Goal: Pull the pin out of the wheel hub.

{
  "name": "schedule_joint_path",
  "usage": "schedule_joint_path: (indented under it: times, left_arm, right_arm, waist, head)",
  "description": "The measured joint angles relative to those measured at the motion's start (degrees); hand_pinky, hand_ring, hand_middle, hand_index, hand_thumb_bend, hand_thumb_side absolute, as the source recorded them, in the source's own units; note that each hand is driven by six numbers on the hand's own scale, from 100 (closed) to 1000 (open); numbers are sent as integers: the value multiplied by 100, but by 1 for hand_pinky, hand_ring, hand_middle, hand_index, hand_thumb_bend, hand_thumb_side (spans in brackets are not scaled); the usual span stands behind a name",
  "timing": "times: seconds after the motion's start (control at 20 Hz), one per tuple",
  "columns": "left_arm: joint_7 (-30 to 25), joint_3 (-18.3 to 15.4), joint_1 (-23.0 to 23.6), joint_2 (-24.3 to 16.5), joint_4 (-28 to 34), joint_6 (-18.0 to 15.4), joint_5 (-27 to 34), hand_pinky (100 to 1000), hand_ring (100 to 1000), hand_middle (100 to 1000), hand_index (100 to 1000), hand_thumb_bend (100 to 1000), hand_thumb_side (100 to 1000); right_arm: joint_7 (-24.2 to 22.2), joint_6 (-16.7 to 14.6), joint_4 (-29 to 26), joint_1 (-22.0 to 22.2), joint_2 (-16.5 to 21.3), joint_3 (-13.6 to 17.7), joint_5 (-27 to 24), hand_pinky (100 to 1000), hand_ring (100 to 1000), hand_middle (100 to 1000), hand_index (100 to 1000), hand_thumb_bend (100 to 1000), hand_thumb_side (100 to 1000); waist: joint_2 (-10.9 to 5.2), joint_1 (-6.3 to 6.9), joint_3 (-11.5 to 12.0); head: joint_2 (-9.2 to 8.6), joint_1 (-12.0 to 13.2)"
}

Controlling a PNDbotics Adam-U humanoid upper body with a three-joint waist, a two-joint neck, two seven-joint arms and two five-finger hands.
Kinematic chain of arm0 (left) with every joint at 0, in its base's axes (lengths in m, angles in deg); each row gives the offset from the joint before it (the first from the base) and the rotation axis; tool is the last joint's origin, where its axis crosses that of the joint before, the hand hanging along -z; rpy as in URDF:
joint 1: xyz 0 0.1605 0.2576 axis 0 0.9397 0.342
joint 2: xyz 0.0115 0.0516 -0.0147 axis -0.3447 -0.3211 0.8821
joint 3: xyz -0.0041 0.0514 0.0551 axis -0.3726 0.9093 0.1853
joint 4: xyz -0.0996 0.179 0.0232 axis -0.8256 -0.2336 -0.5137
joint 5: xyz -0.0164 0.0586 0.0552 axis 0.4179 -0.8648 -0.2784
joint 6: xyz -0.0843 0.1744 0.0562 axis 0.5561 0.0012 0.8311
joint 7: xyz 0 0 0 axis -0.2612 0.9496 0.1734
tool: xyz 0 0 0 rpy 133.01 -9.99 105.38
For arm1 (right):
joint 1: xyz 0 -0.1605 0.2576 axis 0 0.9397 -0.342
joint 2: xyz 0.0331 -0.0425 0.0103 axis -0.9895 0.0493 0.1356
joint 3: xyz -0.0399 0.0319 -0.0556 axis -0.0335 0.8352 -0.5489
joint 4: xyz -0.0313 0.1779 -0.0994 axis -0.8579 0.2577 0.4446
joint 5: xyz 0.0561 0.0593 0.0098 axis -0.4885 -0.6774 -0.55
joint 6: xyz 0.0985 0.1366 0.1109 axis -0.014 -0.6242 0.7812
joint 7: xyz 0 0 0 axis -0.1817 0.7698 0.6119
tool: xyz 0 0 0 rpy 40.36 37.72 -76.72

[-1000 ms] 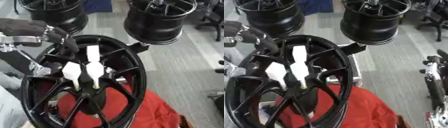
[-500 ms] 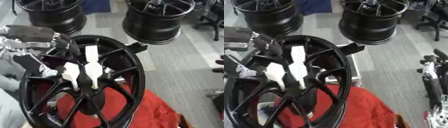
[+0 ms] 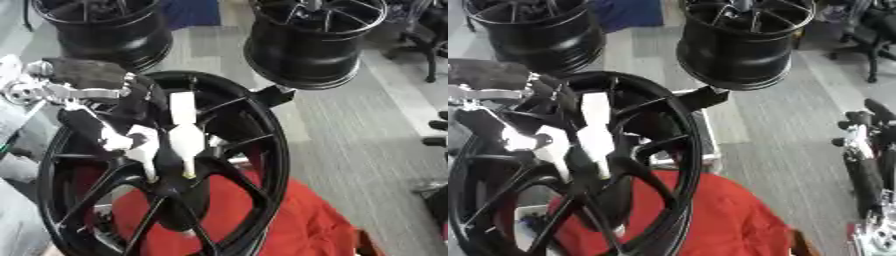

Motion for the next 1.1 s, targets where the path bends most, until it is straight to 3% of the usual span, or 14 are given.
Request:
schedule_joint_path:
  times: [0.25, 0.55, 0.65, 0.7, 0.85, 1.1]
  left_arm:
    - [63, 32, 41, 1, -117, -63, 2, 578, 616, 840, 897, 237, 771]
    - [85, 34, 199, -54, -20, -85, 316, 578, 615, 835, 896, 225, 815]
    - [85, 32, 280, -123, 78, -85, 406, 578, 615, 834, 896, 261, 827]
    - [85, 30, 317, -158, 135, -85, 452, 579, 615, 832, 896, 224, 814]
    - [71, 12, 397, -261, 312, -71, 560, 579, 614, 830, 895, 230, 794]
    - [51, -5, 491, -366, 433, -51, 557, 563, 599, 817, 890, 215, 638]
  right_arm:
    - [0, 0, 0, 12, 0, 0, -24, 523, 673, 645, 839, 100, 585]
    - [0, 0, 0, 13, 0, 0, -38, 523, 673, 645, 838, 100, 588]
    - [0, 0, 0, 13, 0, 0, -38, 523, 673, 645, 838, 100, 591]
    - [0, 0, 0, 13, 0, 0, -38, 523, 673, 645, 838, 100, 589]
    - [0, 0, 0, 14, 0, 0, -39, 523, 673, 645, 838, 100, 590]
    - [0, 0, 0, 14, 0, 0, -40, 523, 673, 645, 838, 100, 591]
  waist:
    - [-1, 1, -4]
    - [1, 3, -6]
    - [1, 4, -6]
    - [1, 4, -6]
    - [1, 5, -7]
    - [1, 6, -10]
  head:
    - [0, -3]
    - [0, -9]
    - [0, -22]
    - [0, -26]
    - [0, -39]
    - [0, -41]
